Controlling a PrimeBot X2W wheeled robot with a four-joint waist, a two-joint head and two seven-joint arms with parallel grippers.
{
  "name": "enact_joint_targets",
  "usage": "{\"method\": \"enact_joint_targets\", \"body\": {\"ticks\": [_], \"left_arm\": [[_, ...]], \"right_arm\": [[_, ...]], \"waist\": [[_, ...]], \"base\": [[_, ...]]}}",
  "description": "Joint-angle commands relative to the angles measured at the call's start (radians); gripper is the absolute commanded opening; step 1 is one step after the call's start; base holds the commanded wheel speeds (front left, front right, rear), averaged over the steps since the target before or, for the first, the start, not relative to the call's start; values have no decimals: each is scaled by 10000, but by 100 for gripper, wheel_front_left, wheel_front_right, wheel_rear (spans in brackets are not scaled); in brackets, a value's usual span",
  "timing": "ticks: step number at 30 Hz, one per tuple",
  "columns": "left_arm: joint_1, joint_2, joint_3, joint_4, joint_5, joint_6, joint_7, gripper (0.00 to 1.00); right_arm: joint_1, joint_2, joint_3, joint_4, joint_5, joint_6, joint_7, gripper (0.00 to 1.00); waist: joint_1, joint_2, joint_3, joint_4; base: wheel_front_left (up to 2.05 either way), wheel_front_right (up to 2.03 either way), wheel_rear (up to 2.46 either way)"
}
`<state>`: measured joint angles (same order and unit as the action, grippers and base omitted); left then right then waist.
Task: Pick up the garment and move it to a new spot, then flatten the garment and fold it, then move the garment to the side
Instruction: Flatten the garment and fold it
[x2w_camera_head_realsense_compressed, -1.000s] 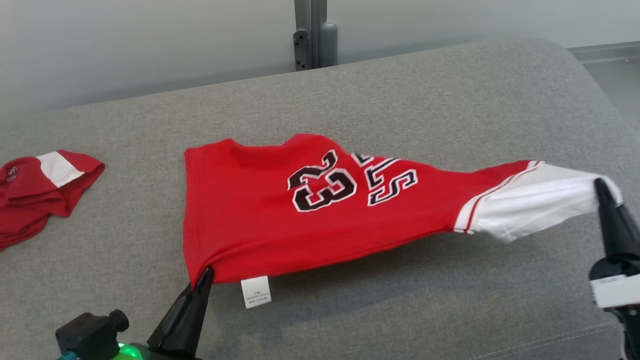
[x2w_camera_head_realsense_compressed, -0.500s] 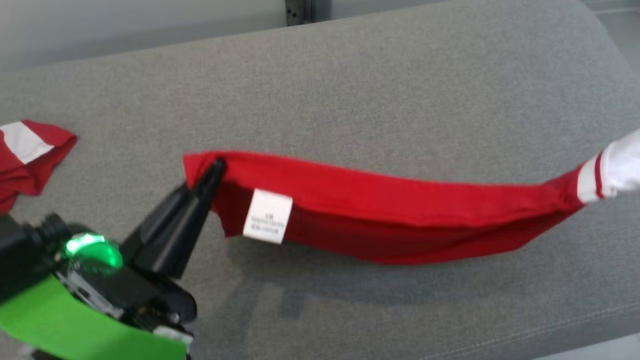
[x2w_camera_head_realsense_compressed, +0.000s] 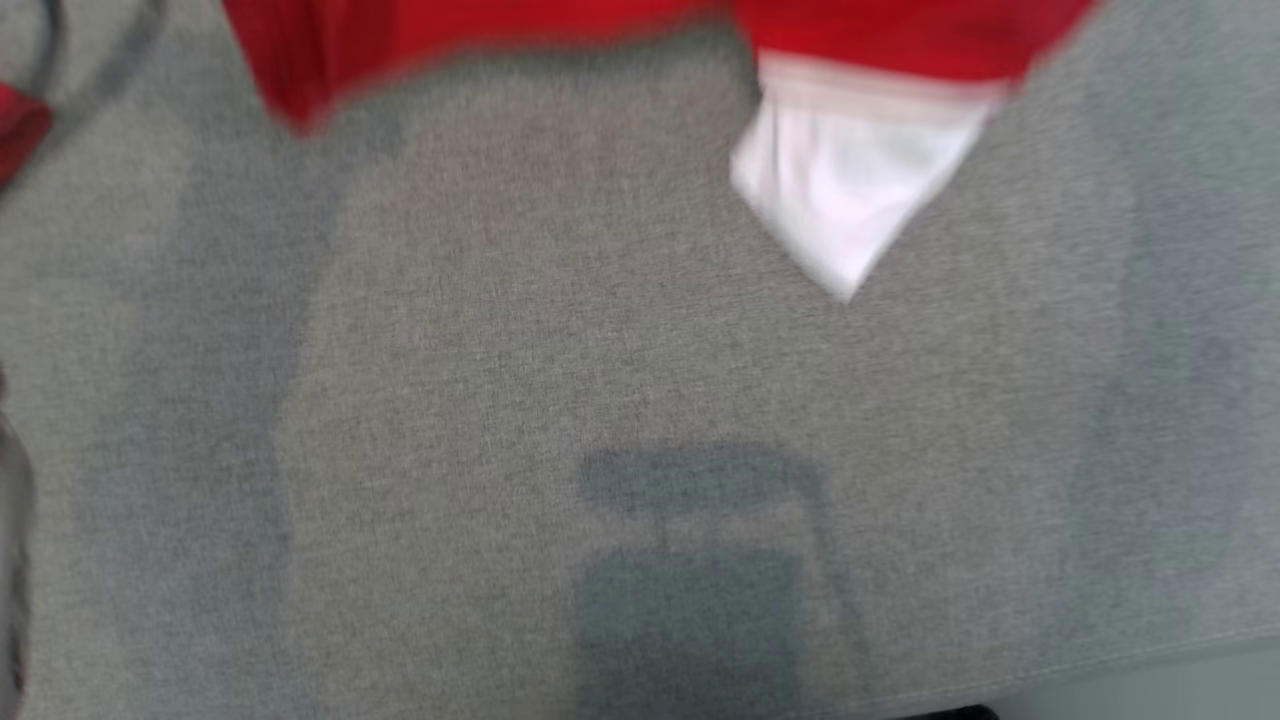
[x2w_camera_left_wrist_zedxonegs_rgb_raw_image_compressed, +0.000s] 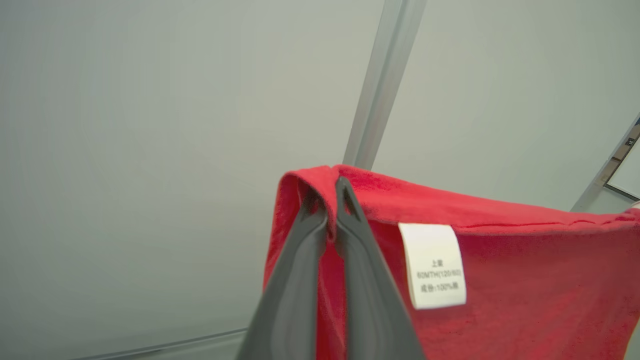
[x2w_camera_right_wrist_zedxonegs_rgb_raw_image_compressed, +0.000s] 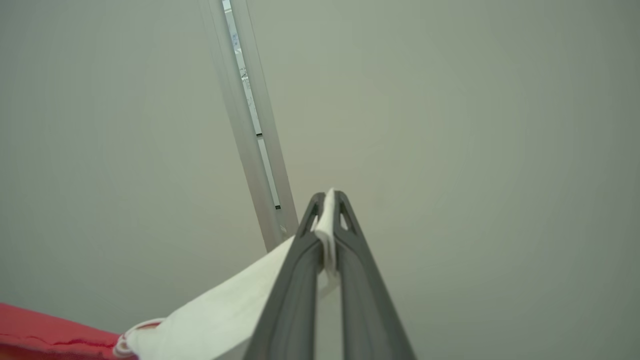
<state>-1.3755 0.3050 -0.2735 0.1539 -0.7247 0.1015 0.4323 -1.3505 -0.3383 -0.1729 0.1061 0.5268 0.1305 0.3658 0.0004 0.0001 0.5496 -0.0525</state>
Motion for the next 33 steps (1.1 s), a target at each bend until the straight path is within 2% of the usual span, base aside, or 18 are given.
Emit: {"method": "enact_joint_targets", "body": {"ticks": [1,5,9,14,17,22,28,33], "left_arm": [[-957,-70,-102,656,451,-70,-440,0],[-2657,-477,-250,2668,1095,-246,-1762,0],[-3647,-766,-224,4140,1362,-515,-3021,0],[-3316,-1175,-302,5697,1177,-1103,-4063,0],[-2563,-1297,-488,6403,1105,-1591,-4573,0],[-492,-1281,-1025,6997,1008,-2167,-5340,0],[3432,-1065,-1730,6549,580,-2310,-6351,0],[7126,-928,-1934,5385,93,-2277,-6663,0]], "right_arm": [[-882,170,122,516,-474,4,-238,0],[-2926,595,323,2139,-1490,2,-1273,0],[-4083,880,417,3404,-1949,4,-2045,0],[-3513,1001,618,4537,-1431,2,-2875,0],[-2173,903,940,4687,-694,2,-3424,0],[1374,426,1932,3975,687,4,-4444,0],[6090,-159,2804,2745,2244,-9,-5591,0],[9228,-425,3078,1921,3023,-16,-5979,0]], "waist": [[-4,-1,1939,605],[-4,-1,2338,542],[-4,-1,2687,434],[-4,-1,2897,400],[-4,-1,2800,410],[-4,-1,2120,402],[-4,-1,348,321],[-4,-1,-1485,110]], "base": [[0,0,0],[0,0,0],[0,0,0],[0,0,0],[0,0,0],[0,0,0],[0,0,0],[0,0,0]]}}
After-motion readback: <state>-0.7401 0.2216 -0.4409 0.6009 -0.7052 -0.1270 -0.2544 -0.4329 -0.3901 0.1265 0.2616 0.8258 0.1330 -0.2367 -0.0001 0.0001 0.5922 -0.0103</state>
